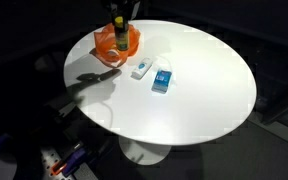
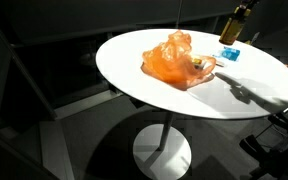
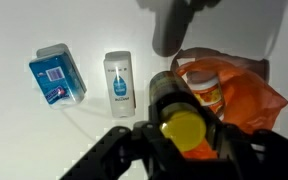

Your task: Put the yellow bottle in the plastic bag

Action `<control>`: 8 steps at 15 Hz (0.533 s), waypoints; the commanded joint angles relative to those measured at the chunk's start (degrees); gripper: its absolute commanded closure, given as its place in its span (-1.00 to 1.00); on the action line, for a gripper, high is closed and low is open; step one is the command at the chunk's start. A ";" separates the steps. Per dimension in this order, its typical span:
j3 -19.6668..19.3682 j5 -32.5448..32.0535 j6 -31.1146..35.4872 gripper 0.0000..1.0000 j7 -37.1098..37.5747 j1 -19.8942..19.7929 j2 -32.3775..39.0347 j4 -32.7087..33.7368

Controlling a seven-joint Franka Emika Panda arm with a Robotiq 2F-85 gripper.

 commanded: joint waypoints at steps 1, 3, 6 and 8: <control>0.06 -0.02 -0.18 0.08 -0.07 -0.09 -0.01 0.11; 0.04 -0.02 -0.19 0.58 -0.17 -0.09 0.00 0.11; 0.86 0.01 1.02 0.58 -0.34 0.60 1.08 -0.15; 1.81 0.21 1.89 0.58 -0.62 1.34 1.92 0.34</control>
